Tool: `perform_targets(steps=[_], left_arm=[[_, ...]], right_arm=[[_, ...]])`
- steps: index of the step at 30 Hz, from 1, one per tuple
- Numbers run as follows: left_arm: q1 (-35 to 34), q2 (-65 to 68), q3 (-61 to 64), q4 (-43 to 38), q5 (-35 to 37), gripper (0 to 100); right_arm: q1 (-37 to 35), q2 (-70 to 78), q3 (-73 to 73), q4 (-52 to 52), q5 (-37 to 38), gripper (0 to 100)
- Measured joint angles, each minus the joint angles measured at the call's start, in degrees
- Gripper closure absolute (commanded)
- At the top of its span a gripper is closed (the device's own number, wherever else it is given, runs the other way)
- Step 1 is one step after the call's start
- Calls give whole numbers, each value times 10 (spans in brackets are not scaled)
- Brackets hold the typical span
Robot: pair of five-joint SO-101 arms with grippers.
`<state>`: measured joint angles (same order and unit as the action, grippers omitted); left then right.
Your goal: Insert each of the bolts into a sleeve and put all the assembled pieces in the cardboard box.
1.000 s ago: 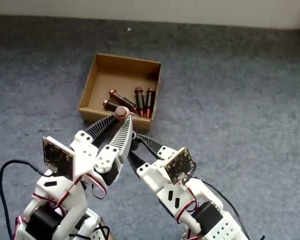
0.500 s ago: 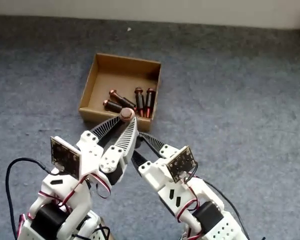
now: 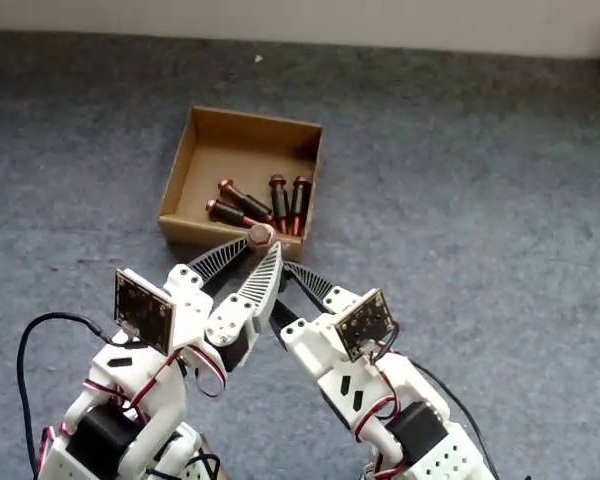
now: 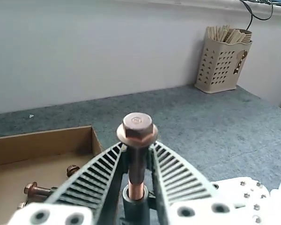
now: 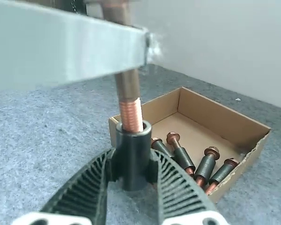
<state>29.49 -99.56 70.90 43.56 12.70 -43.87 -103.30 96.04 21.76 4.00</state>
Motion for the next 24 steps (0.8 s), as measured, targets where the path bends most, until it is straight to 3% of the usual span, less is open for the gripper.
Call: perform_targets(steps=[8, 20, 24], left_arm=[[-53, 7, 8, 1, 1, 838], [-67, 3, 7, 4, 1, 842], [-114, 4, -18, 20, 1, 843]], right_arm=[[1, 0, 0, 0, 0, 993], [3, 0, 0, 0, 0, 993], [3, 0, 0, 0, 0, 993]])
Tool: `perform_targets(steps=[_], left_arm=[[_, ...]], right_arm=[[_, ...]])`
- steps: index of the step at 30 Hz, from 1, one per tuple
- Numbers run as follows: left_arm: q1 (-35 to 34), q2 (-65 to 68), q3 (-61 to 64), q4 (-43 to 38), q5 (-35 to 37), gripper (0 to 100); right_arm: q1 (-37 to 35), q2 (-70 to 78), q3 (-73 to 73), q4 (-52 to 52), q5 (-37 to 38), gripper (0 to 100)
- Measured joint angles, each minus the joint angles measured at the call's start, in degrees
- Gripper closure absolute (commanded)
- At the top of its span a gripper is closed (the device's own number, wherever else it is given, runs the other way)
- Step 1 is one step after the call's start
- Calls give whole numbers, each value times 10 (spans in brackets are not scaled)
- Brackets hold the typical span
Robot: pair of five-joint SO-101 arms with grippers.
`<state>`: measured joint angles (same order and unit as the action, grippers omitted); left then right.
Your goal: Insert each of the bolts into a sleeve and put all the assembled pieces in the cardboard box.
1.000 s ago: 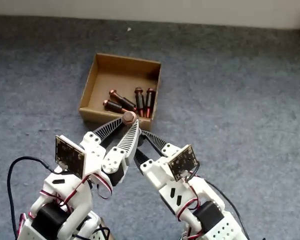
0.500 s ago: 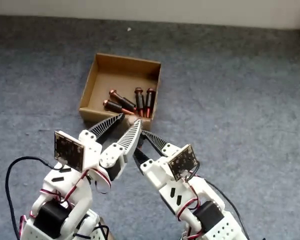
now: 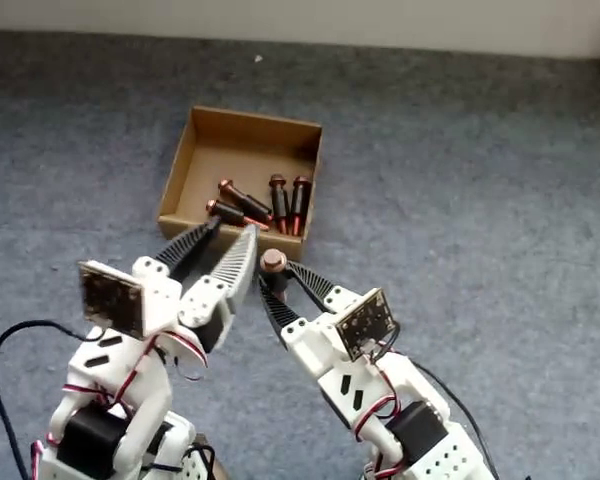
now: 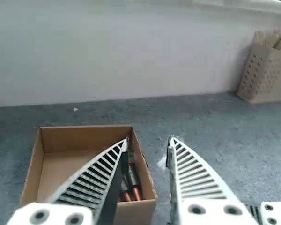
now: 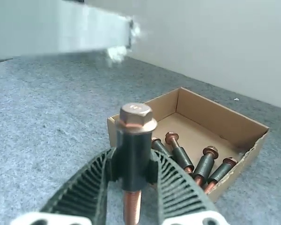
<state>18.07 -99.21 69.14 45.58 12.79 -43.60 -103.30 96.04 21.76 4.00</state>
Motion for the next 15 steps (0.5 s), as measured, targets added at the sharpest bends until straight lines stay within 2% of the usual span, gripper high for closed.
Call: perform_targets(steps=[8, 15], left_arm=[[-90, -4, -17, 3, 0, 839], [-160, 0, 60, 19, 0, 839]], right_arm=[[28, 0, 0, 0, 0, 993], [62, 0, 0, -7, 0, 993]])
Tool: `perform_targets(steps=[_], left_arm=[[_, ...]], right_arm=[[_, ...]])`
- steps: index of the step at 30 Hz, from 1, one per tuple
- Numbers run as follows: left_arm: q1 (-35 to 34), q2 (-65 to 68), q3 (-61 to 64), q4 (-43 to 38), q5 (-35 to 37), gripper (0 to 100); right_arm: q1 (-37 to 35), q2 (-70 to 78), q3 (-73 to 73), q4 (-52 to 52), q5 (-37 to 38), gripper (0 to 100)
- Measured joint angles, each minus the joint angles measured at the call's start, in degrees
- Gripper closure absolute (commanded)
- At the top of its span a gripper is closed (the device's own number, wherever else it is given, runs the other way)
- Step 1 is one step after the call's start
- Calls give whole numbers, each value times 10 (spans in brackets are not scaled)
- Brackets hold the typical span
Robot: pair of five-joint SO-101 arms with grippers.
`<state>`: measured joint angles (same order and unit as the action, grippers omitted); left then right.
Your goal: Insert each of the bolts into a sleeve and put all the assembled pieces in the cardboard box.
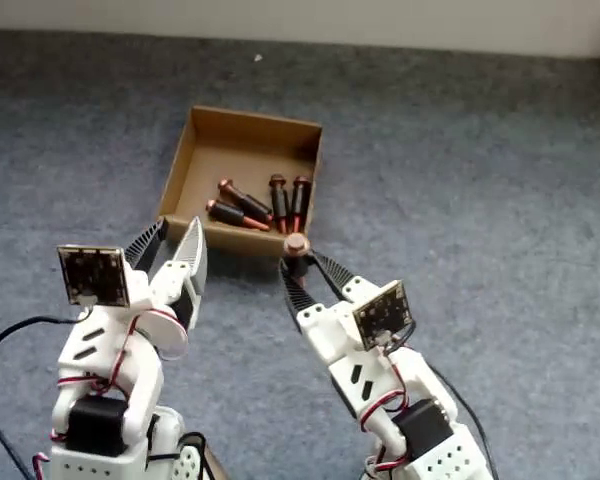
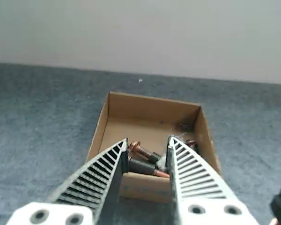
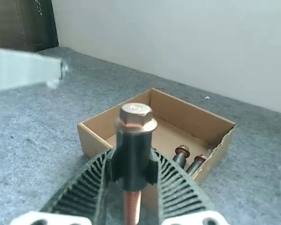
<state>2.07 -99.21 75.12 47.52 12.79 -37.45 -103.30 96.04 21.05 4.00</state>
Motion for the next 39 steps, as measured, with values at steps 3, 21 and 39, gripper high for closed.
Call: perform_targets(steps=[3, 21, 39], left_arm=[[-20, 2, 40, 0, 0, 839], [-31, 4, 209, 5, -160, 839], [-4, 3, 209, 87, -166, 842]], right_arm=[[19, 0, 0, -40, 0, 993], [100, 0, 0, -90, 0, 993], [106, 47, -34, -200, 0, 993]])
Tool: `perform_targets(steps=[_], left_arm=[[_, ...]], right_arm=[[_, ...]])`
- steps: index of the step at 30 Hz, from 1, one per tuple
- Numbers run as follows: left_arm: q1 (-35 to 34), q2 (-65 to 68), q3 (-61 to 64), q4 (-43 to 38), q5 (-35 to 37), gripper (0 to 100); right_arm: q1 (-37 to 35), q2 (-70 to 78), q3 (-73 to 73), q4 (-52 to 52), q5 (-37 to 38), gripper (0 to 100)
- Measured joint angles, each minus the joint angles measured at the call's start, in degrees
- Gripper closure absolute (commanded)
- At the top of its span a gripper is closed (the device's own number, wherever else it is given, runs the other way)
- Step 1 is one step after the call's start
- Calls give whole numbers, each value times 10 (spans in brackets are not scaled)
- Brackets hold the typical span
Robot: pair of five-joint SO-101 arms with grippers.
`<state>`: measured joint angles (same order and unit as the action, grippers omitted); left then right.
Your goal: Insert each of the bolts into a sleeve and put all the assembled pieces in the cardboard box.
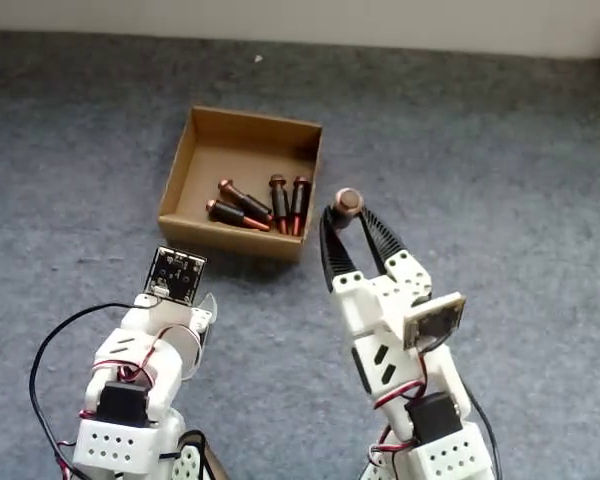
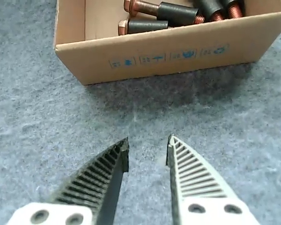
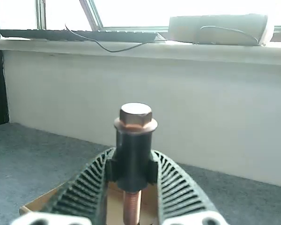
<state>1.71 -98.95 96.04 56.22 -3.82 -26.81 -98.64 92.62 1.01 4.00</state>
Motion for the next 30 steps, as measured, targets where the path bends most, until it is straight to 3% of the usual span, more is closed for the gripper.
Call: perform_targets(steps=[11, 18, 25, 30], left_arm=[[0, 0, 0, 0, 0, 842], [0, 0, 0, 0, 0, 842], [0, 0, 0, 0, 0, 842], [0, 0, 0, 0, 0, 842]], right_arm=[[0, 485, -292, -2, 0, 993], [-1, 775, -423, -108, 0, 993], [-2, 936, -434, -141, 0, 979], [-17, 985, -436, -142, 0, 839]])
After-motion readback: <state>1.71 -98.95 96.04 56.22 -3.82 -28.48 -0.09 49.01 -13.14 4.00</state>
